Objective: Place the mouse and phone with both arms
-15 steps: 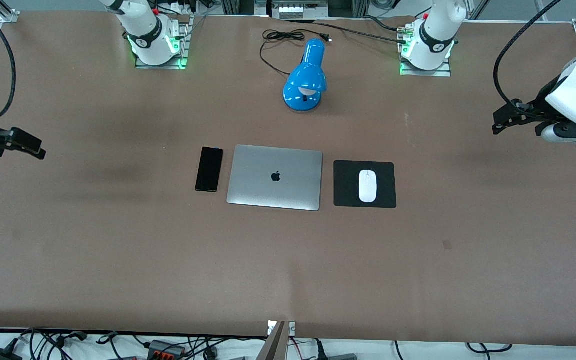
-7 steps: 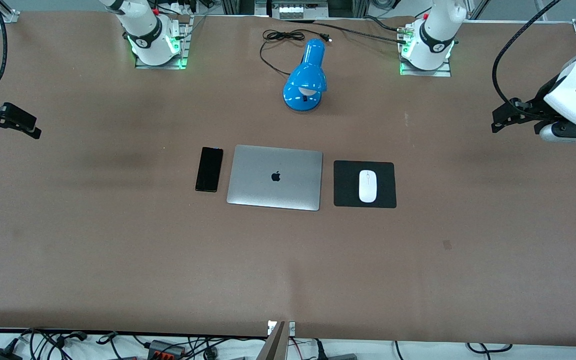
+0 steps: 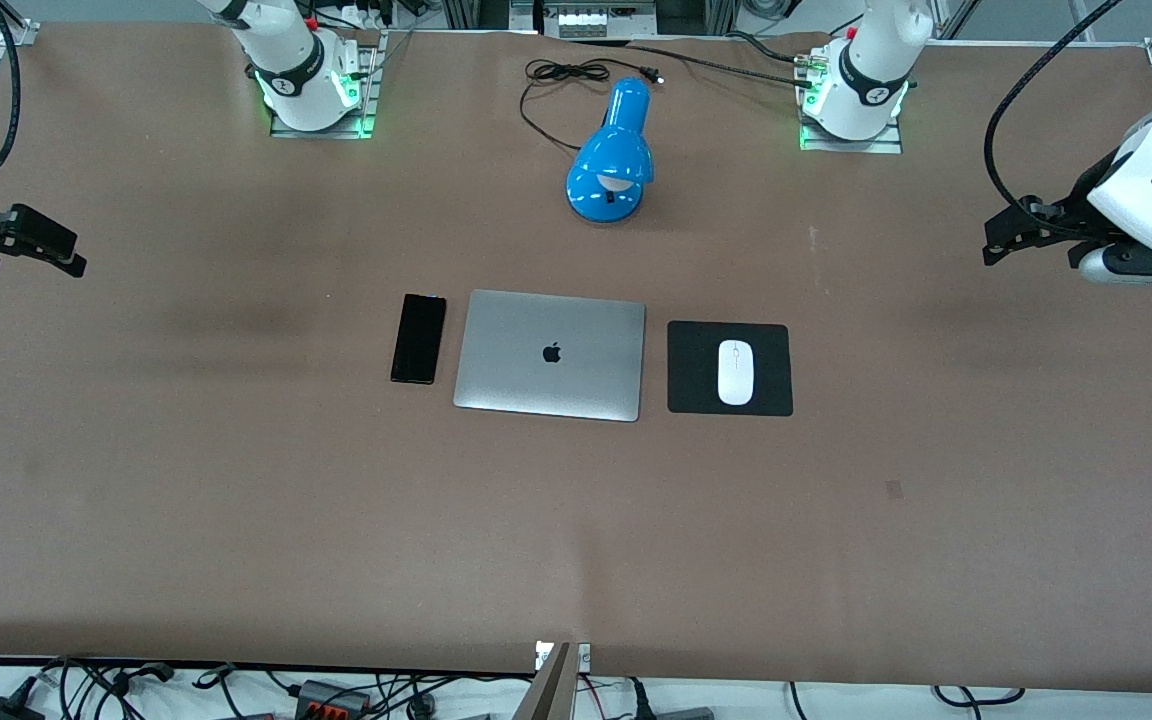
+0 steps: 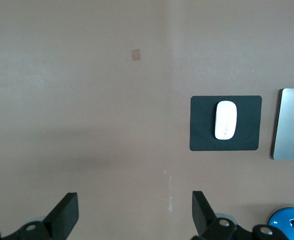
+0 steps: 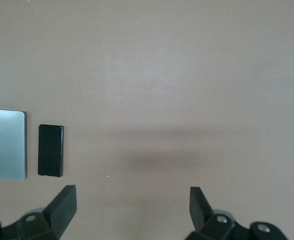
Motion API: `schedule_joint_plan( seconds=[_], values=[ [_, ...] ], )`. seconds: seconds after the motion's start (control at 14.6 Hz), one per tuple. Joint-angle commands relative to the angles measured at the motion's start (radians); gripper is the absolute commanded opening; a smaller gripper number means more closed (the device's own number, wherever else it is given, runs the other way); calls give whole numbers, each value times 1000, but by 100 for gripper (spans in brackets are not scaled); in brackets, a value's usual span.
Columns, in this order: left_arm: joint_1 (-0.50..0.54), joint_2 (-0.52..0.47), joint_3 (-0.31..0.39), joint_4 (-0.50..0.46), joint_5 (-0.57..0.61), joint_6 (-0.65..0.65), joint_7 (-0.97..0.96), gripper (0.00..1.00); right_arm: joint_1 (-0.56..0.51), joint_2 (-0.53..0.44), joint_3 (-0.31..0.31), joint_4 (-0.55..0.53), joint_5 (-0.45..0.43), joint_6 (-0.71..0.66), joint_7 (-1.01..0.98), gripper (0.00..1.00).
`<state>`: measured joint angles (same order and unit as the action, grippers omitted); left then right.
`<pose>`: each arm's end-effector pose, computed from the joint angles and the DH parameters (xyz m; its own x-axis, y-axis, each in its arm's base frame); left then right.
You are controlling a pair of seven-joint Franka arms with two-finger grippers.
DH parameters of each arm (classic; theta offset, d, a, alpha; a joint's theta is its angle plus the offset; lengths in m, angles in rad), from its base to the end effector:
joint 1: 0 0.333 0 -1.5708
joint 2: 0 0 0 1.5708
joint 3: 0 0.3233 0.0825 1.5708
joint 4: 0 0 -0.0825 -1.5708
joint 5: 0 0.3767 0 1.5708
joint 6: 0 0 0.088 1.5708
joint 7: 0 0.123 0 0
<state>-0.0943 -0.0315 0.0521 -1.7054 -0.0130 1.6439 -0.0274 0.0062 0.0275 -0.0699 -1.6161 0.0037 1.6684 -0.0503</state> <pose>0.5392 -0.0239 0.5764 0.9994 -0.0139 -0.0304 -0.0135 -0.9998 0.0137 0.5630 -0.0350 0.5880 0.9996 -0.0137 0.0249 -0.0137 -0.9999 -0.0005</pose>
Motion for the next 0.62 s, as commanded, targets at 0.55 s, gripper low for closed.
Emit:
schedule_joint_plan(
  seconds=[0.55],
  values=[
    [-12,10,9,23,15,-19,12,100,-2,-26,1,-31,-11,16,-13,100]
  ],
)
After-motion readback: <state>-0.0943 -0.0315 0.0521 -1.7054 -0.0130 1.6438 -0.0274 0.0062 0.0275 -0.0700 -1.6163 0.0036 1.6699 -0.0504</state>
